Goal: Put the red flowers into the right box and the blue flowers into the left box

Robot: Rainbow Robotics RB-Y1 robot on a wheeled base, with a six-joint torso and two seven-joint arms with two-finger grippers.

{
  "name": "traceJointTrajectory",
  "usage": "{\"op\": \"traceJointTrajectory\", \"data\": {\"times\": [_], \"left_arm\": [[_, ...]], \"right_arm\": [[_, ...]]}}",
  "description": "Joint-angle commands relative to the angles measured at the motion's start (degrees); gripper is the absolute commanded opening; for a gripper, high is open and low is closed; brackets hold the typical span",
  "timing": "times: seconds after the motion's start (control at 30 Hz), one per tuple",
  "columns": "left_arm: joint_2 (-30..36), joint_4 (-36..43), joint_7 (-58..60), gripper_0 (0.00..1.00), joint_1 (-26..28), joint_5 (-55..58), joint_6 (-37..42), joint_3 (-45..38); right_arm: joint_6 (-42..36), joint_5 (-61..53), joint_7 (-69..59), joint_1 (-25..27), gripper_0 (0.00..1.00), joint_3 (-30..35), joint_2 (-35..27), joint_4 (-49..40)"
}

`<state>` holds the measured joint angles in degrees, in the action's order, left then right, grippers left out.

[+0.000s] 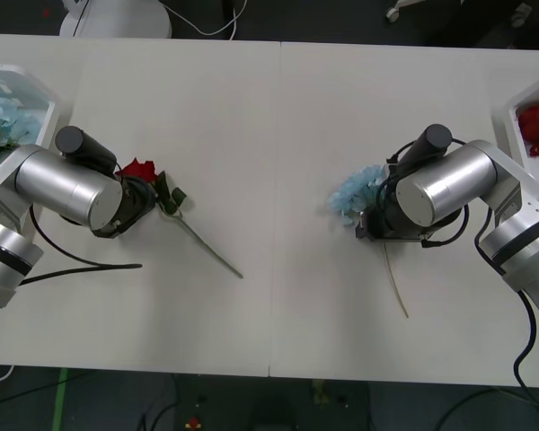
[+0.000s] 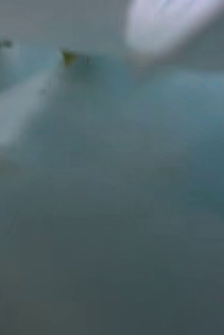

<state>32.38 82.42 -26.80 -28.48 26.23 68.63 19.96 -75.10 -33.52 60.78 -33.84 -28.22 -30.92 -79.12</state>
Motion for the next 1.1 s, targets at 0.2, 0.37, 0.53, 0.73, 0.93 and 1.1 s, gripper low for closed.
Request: {"op": "traceJointTrajectory", "data": {"times": [0.2,0.37,0.53,0.73,0.93,1.1], "left_arm": [[-3.38,-0.42,-3.35,1.00,-2.99,-1.09,-1.92,0.87],[-4.61,-4.20,-4.58,0.92,-3.08,-2.59,-5.52,1.13],[-4.70,-6.93,-4.93,0.00,-3.08,-3.90,-9.74,3.24],[-3.82,-5.17,-5.11,0.00,-2.99,-3.03,-9.74,3.15],[-0.04,0.98,-10.38,0.00,-2.11,1.90,-9.65,2.98],[3.04,8.02,-15.92,0.00,0.88,7.08,-9.65,0.52]], "right_arm": [[0.31,0.56,1.10,0.35,0.03,-1.49,1.47,-0.07],[0.39,0.30,0.92,0.35,0.00,-1.49,1.47,-0.16],[0.48,-0.14,1.01,0.26,0.00,-0.87,1.39,-0.16],[-0.22,-5.85,4.70,-3.08,0.00,4.14,0.51,-0.42],[-0.22,-14.47,15.86,-9.76,0.00,10.55,0.77,-0.42],[-0.22,-23.52,23.07,-14.41,0.00,13.63,1.47,-0.42]]}}
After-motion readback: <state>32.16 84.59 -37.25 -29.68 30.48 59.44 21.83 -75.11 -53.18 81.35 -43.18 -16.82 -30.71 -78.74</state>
